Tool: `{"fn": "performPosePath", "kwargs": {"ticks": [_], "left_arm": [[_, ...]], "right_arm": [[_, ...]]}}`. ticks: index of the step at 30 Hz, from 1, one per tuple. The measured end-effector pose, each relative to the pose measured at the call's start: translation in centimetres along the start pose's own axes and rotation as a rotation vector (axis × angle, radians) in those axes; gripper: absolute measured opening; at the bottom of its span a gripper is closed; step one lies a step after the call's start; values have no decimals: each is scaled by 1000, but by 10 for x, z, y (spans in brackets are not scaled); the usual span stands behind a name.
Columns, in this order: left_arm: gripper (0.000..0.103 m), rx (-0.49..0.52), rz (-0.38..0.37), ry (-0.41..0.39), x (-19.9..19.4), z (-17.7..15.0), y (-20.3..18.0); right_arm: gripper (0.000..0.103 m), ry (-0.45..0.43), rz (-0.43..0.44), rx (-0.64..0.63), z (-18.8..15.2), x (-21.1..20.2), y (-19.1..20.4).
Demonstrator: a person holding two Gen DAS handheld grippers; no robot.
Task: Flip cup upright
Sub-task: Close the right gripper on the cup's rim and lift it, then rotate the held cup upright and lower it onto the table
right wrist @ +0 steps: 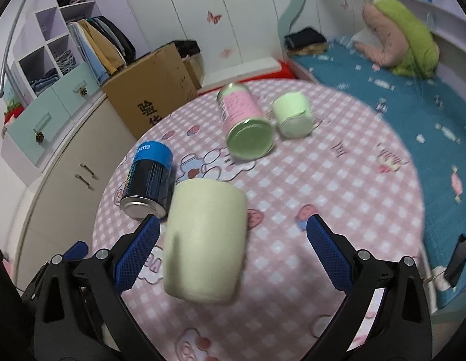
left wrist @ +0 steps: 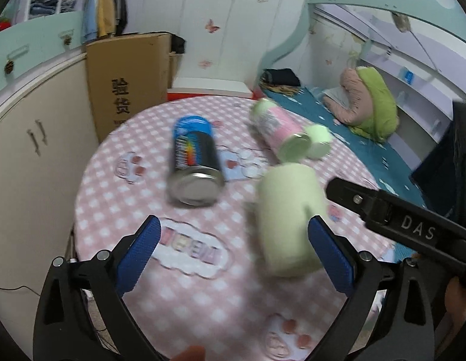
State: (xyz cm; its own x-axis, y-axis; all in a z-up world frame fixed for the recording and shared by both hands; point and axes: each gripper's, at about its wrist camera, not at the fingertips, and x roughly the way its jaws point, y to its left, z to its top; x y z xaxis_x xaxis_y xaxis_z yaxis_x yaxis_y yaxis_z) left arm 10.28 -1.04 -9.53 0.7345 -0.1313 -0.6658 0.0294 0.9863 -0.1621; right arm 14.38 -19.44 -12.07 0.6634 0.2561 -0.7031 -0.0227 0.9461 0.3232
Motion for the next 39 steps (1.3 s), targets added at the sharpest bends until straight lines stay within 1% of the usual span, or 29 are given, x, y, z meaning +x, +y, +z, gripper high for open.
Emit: {"fn": "performPosePath", "kwargs": {"ticks": [3, 7, 9, 13, 17, 19, 20, 23, 30, 34, 39], "left_arm": [[94, -24, 48, -15, 6, 6, 22], [94, -57, 35, 8, 21, 12, 46], [94, -49, 41, 4, 26, 12, 49], [94, -39, 8, 20, 37, 14, 50], [94, -31, -1, 24, 43, 14, 50], [94, -29, 3, 22, 45, 14, 50], [94, -31, 2, 22, 45, 14, 50], [94, -33, -1, 19, 44, 14, 51], [94, -38, 7, 13, 37, 13, 51], [94, -39, 6, 11, 34, 13, 51], [94, -39, 4, 3, 26, 11, 48]], "right_arm": [[98, 63, 32, 28, 1, 24, 5], [98, 101, 29, 35, 3, 47, 11], [98, 114, 21, 41, 4, 57, 13], [98, 132, 29, 47, 6, 68, 14], [97, 142, 32, 37, 7, 74, 16], [93, 139, 34, 30, 7, 74, 17], [81, 140, 42, 25, 7, 75, 18], [80, 145, 44, 18, 8, 77, 20], [80, 108, 40, -22, 4, 65, 25], [80, 45, 23, -66, 2, 45, 28], [80, -58, -55, -154, 0, 15, 39]]}}
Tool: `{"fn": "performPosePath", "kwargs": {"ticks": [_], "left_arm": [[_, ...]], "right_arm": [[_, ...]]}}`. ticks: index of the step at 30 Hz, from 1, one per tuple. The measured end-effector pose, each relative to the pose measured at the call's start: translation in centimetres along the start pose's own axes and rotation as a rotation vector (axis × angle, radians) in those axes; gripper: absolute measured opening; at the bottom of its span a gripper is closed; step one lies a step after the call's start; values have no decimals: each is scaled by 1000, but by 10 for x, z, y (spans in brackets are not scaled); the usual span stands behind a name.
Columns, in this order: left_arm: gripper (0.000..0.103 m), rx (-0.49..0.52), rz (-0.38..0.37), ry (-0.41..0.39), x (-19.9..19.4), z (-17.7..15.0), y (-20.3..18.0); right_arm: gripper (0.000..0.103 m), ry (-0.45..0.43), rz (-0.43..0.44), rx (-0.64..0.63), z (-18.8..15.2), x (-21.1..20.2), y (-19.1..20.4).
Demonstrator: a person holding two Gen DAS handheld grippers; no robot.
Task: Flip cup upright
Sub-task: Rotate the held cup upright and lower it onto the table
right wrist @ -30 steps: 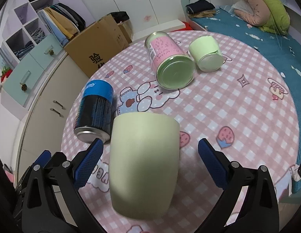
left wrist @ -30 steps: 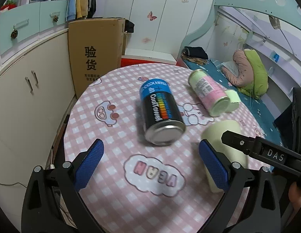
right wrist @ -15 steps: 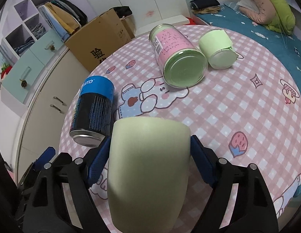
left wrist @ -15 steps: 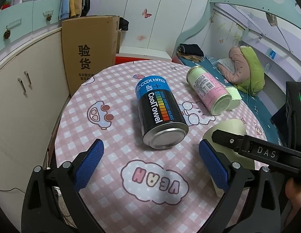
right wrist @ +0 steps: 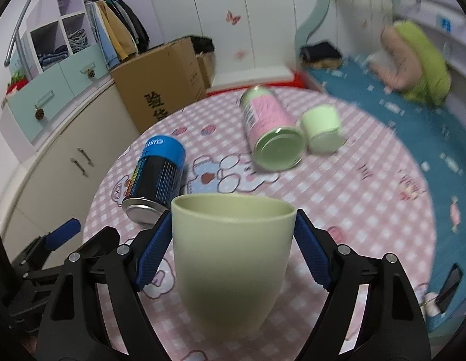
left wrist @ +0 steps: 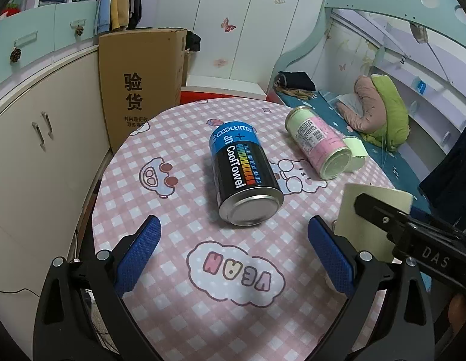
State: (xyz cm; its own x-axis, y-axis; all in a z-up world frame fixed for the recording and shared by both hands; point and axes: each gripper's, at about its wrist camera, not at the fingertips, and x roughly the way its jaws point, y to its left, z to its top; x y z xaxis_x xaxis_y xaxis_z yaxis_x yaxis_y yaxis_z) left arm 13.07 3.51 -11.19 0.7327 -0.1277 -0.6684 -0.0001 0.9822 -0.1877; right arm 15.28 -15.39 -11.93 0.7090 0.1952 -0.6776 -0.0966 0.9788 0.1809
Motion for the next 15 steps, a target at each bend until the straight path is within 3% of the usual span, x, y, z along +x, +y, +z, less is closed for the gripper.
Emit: {"fn": "performPosePath", "kwargs": {"ticks": [5, 15], "left_arm": [[94, 11, 3, -9, -9, -2, -2], [94, 24, 22, -18, -24, -7, -5]], "right_arm": [[79, -39, -20, -23, -2, -18, 1], [80, -35, -19, -22, -14, -27, 2]]}}
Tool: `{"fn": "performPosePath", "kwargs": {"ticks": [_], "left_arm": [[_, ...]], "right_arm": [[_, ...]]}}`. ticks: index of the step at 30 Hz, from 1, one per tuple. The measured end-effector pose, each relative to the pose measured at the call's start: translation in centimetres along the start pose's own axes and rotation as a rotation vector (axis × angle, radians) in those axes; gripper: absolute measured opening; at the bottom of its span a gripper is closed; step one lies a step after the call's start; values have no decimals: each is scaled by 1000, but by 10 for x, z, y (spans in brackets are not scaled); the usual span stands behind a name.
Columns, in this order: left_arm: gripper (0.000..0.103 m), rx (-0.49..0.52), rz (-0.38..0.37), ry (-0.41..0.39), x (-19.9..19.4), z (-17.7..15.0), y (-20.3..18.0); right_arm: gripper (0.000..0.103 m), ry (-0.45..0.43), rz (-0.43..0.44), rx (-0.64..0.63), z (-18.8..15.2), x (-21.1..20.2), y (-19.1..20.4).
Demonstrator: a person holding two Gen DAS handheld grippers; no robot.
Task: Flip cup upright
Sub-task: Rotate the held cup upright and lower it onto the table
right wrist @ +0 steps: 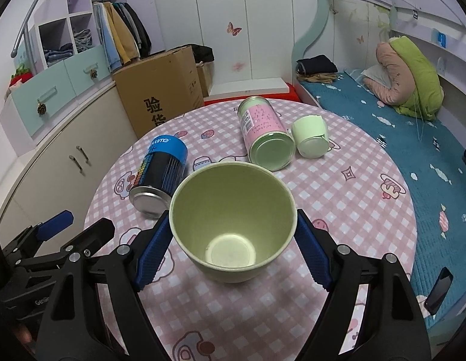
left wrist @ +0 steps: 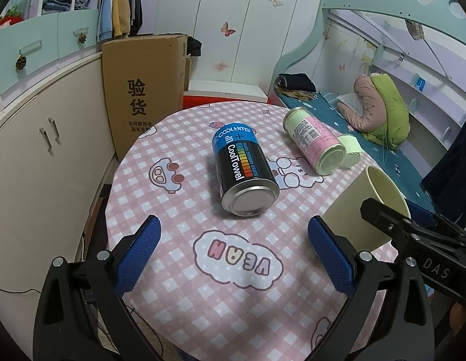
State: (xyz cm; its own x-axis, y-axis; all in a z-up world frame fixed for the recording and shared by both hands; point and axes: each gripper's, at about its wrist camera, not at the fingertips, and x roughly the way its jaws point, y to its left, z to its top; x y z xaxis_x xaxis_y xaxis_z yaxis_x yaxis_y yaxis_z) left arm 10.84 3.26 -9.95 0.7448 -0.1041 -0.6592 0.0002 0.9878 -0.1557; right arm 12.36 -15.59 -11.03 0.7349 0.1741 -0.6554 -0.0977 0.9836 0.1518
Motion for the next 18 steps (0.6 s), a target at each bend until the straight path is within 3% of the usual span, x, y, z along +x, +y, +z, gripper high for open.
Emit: {"fn": "performPosePath", "kwargs": {"ticks": [7, 13, 18], "left_arm": [[94, 13, 6, -23, -12, 1, -3], [94, 21, -1, -44, -24, 1, -5], [94, 31, -13, -67, -36, 0, -10]], "right_arm": [[82, 4, 25, 18, 0, -5, -1], [89, -18, -5, 4, 0, -16, 0], [89, -44, -15, -4, 0, -32, -3]]}}
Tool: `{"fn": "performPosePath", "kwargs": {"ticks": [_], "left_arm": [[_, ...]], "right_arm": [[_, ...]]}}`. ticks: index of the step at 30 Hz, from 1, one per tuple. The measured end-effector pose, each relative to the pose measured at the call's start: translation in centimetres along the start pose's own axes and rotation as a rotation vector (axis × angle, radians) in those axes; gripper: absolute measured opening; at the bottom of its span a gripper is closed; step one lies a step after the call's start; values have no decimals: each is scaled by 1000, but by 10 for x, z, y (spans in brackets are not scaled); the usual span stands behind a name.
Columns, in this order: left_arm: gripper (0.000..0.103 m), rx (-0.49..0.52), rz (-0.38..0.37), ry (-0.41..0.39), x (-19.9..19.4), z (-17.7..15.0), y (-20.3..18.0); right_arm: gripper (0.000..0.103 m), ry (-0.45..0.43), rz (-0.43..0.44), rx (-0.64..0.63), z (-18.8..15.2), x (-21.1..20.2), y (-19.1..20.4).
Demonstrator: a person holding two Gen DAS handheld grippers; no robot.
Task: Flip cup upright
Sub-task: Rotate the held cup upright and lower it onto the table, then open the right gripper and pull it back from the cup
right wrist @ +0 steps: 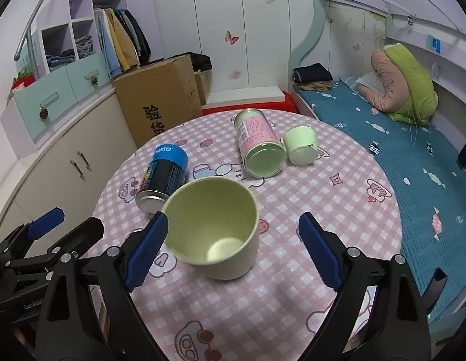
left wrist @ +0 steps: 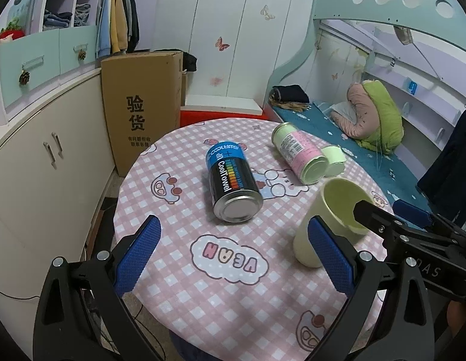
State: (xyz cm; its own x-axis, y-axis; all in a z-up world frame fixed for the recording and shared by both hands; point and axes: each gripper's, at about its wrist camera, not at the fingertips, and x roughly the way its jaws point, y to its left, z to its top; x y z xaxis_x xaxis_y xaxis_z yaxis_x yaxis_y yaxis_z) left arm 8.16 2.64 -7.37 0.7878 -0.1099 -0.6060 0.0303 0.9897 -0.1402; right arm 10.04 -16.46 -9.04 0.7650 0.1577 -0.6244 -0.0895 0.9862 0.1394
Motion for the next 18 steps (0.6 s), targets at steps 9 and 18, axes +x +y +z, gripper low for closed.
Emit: {"fn": "performPosePath", "kwargs": {"ticks": [9, 18], "left_arm": [[94, 38, -7, -55, -23, 6, -17], [94, 70, -26, -134, -53, 10, -31]], "right_arm": [[89, -51, -14, 5, 3, -31, -8], [91, -128, -29, -3, 6, -70, -12]]}}
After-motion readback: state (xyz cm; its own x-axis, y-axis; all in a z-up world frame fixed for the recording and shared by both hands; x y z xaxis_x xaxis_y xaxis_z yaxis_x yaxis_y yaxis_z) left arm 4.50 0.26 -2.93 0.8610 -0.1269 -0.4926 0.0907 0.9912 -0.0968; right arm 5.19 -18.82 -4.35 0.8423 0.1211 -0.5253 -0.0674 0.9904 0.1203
